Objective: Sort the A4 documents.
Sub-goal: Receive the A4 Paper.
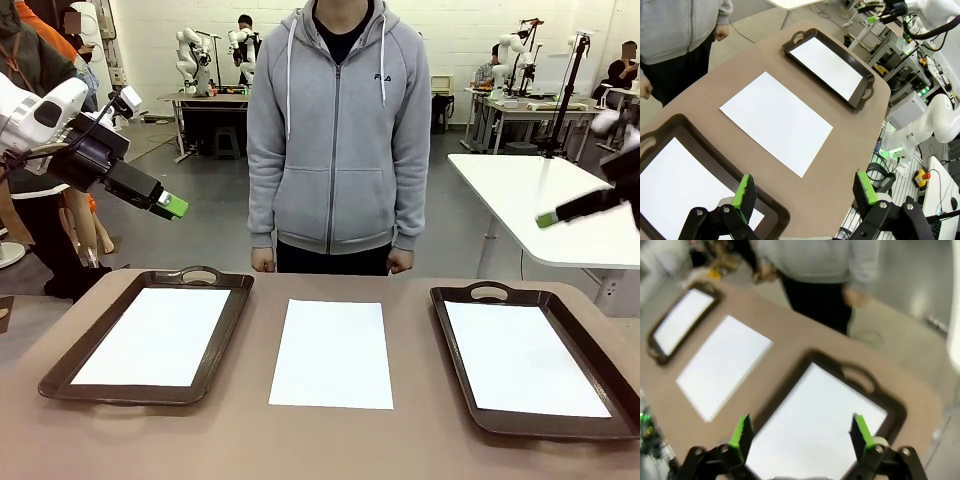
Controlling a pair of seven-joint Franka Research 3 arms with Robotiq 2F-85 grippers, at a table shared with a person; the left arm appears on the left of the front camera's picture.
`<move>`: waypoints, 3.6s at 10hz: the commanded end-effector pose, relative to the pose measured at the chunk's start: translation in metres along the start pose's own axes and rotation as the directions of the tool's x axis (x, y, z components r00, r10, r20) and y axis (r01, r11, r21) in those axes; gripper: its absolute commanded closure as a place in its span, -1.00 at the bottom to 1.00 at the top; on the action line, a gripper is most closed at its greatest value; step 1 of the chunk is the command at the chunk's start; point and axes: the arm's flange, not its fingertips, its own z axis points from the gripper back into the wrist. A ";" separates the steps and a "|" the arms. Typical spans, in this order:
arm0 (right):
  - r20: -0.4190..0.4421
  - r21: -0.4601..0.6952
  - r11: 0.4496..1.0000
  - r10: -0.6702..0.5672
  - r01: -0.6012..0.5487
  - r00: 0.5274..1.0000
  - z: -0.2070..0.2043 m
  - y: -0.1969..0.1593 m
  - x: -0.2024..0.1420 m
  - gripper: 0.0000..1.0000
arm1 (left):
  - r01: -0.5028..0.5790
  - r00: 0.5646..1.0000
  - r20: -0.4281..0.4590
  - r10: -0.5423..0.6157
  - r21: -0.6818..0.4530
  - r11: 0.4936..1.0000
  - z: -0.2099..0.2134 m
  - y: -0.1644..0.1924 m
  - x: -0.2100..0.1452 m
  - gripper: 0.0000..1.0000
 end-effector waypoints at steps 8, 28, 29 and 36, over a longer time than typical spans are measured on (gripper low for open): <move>0.097 0.282 0.940 0.169 -0.189 0.981 0.057 0.063 0.005 -1.00 | 0.005 1.000 -0.007 -0.005 -0.002 1.000 0.001 0.000 -0.001 -1.00; -0.071 0.385 0.923 0.008 0.020 0.997 0.048 0.056 0.014 -1.00 | 0.005 1.000 -0.007 -0.005 -0.002 1.000 0.001 0.000 -0.001 -1.00; -0.071 0.385 0.923 0.008 0.020 0.997 0.048 0.056 0.014 -1.00 | 0.005 1.000 -0.007 -0.005 -0.002 1.000 0.001 0.000 -0.001 -1.00; -0.071 0.385 0.923 0.008 0.020 0.997 0.048 0.056 0.014 -1.00 | 0.005 1.000 -0.007 -0.005 -0.002 1.000 0.001 0.000 -0.001 -1.00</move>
